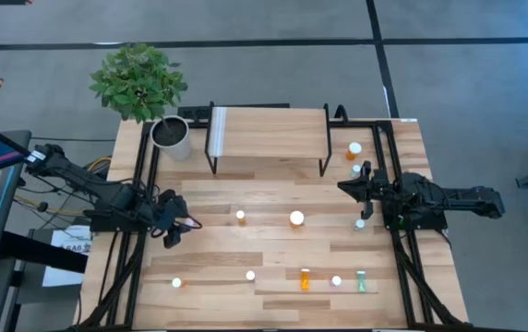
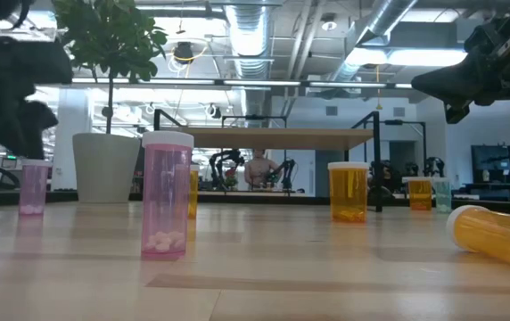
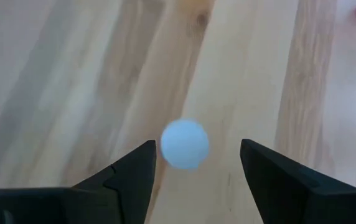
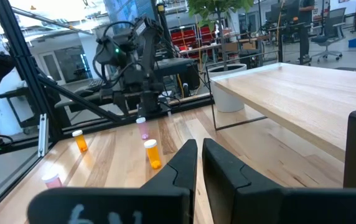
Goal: Pick and place medicine bottles onto shelf by color
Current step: Put the top pink pill bottle on the shelf, then put the top large orange pill bottle on the shelf
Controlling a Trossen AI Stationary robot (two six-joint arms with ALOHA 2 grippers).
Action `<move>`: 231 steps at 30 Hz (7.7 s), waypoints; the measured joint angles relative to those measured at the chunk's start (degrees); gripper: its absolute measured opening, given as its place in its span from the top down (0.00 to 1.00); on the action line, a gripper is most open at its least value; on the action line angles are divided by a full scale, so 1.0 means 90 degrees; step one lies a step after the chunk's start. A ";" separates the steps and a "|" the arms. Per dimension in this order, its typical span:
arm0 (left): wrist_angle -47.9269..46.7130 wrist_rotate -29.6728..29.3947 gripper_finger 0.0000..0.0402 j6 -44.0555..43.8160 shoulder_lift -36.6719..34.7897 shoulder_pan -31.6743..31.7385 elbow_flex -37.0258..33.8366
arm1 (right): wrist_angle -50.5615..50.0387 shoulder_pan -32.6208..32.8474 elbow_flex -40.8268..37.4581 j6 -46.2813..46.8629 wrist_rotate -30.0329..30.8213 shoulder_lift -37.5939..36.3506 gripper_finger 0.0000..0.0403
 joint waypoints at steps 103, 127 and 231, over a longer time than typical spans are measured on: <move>-0.0390 0.1205 0.72 0.4946 0.5759 0.7373 0.6997 | 0.0000 -0.0002 0.0001 -0.0001 -0.0002 0.0000 0.87; -0.0463 0.1155 0.54 0.4867 0.5637 0.7346 0.6976 | -0.0002 -0.0001 0.0002 0.0000 -0.0001 0.0002 0.87; 0.5537 -0.0630 0.52 0.4041 -0.0491 0.1902 0.0288 | 0.0000 0.0000 0.0001 0.0000 -0.0001 0.0002 0.87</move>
